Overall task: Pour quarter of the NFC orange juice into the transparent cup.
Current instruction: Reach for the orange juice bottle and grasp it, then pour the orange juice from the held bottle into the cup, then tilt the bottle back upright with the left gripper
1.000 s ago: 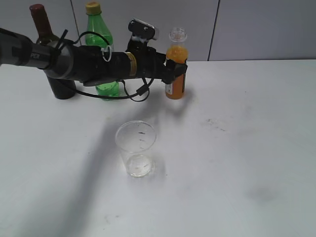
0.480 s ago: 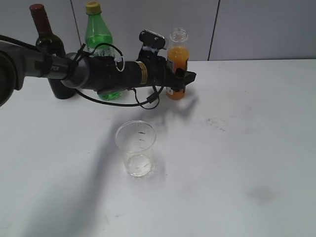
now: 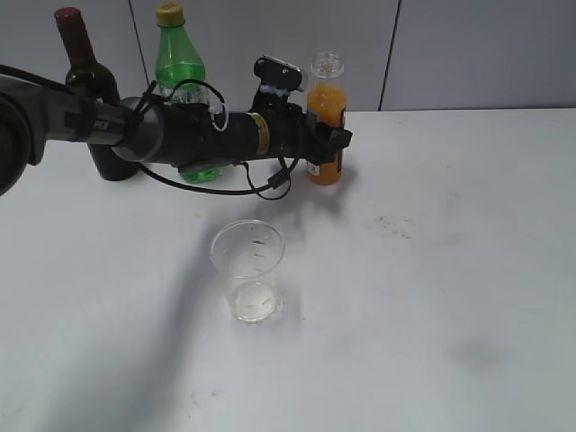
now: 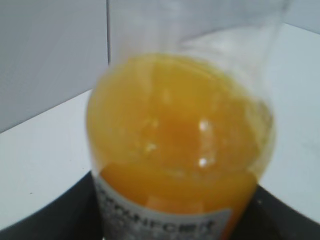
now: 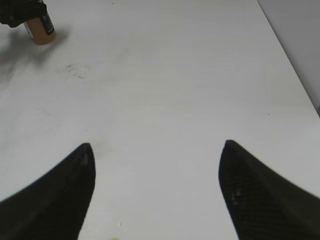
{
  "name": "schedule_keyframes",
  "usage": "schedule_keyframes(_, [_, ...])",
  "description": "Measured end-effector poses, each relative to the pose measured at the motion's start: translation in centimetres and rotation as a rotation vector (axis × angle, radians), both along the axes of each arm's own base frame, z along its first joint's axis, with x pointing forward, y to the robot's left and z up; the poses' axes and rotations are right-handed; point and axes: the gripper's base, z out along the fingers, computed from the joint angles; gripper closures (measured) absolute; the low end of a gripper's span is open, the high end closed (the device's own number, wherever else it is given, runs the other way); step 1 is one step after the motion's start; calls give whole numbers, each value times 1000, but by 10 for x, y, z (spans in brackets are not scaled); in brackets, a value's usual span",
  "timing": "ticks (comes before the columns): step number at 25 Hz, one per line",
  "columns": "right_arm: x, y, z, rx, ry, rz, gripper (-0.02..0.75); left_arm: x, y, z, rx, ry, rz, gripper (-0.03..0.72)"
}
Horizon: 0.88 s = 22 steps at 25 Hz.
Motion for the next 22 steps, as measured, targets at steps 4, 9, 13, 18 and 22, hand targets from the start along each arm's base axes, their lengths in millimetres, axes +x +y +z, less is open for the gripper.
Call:
schedule_keyframes(4, [0,0,0,0,0,0,148,0,0,0,-1,-2,-5,212])
schedule_keyframes(9, [0,0,0,0,0,0,148,-2,-1,2,19,-28,-41,212])
schedule_keyframes(13, [0,0,0,0,0,0,148,-6,-1,23,59,-88,-83,212])
schedule_keyframes(18, [0,0,0,0,0,-1,148,-23,9,54,54,-88,-83,212])
schedule_keyframes(22, [0,0,0,0,0,-1,148,-46,23,62,83,-57,-90,212])
